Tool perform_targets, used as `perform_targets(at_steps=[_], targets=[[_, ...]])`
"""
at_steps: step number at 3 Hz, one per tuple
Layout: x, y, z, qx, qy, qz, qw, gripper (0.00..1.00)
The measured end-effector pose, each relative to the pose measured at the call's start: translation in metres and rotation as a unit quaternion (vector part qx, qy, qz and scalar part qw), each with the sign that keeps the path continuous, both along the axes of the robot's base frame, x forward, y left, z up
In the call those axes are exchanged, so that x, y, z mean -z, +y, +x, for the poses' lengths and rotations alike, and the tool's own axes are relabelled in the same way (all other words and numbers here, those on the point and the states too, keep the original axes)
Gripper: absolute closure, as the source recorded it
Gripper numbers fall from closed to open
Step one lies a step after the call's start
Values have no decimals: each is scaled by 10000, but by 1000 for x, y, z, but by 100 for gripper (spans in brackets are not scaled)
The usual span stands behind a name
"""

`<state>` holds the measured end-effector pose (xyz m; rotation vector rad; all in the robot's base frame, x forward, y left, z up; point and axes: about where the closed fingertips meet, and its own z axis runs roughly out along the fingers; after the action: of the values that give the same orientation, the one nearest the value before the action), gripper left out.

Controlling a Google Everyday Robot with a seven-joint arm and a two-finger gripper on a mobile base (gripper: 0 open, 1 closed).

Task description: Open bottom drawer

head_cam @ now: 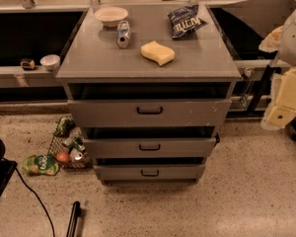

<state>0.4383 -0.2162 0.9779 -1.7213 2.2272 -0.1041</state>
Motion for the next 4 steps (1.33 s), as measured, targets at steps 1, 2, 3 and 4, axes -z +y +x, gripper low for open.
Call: perform_targets(at_steps=[1, 2, 3, 4], targets=[[0, 0, 0, 0, 0, 0, 10000, 0], [21, 4, 1, -233, 45, 85, 9997, 0], [81, 21, 2, -742, 213, 506, 9957, 0], [150, 42, 2, -1184, 470, 937, 9874, 0]])
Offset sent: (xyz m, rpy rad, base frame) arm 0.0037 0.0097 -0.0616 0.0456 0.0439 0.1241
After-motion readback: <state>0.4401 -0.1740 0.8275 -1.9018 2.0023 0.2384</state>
